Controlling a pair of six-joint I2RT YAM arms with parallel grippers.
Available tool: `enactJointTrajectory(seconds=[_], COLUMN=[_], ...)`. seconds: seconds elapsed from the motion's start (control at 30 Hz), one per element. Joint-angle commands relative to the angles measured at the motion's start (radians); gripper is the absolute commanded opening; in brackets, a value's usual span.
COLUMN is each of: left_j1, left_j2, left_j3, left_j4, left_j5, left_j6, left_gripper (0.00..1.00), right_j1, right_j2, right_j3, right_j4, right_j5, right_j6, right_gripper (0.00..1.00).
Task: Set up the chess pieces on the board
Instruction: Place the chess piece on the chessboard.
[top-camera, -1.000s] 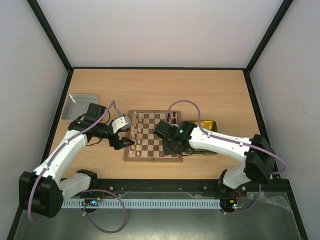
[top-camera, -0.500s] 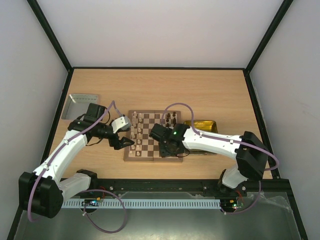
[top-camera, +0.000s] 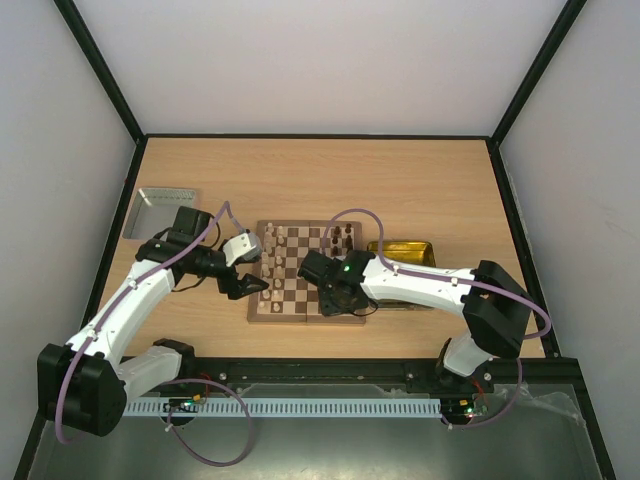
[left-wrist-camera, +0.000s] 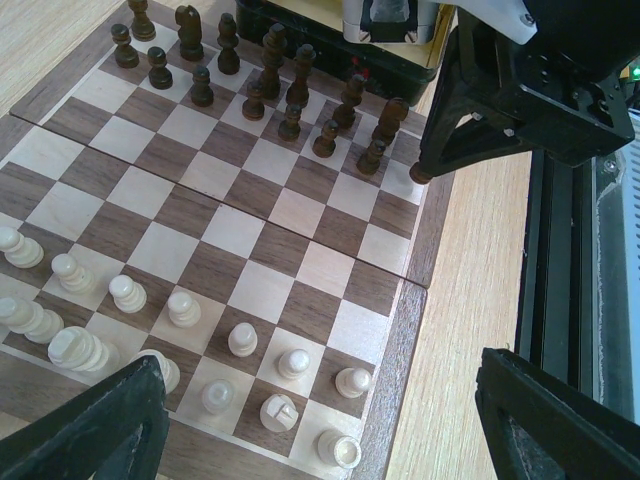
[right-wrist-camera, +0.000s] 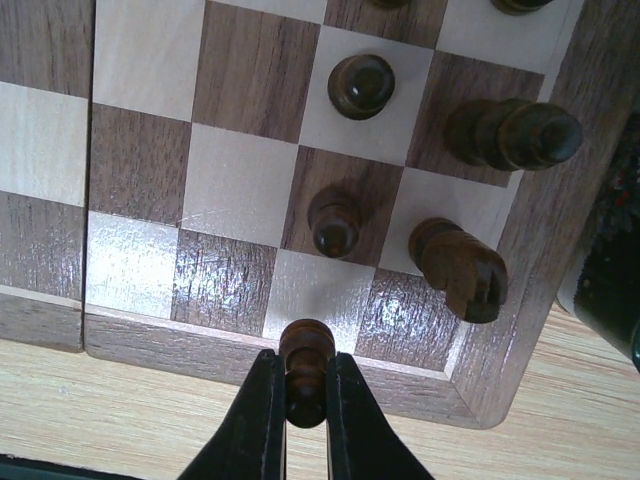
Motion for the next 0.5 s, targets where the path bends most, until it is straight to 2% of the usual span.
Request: enactJointTrajectory(seconds=[0.0,0.47], left_j1=[-0.002,-0.003], left_j2=[-0.013,-0.011], left_j3=[-0.011,-0.013], left_j4=[0.001,0.003], left_j5=[0.009,0.010], left_j6=[-0.001,-0.001], left_gripper=[0.84,0.84], right_j1=[-0.007,-0.034], right_j2=[0.006,0.011], right_j3=[-0.023,-0.040], right_j4=[0.020,0.055], right_j5=[0.022,-0.014], right_j6=[0.001,-0.007], right_gripper=[0.02,0.02])
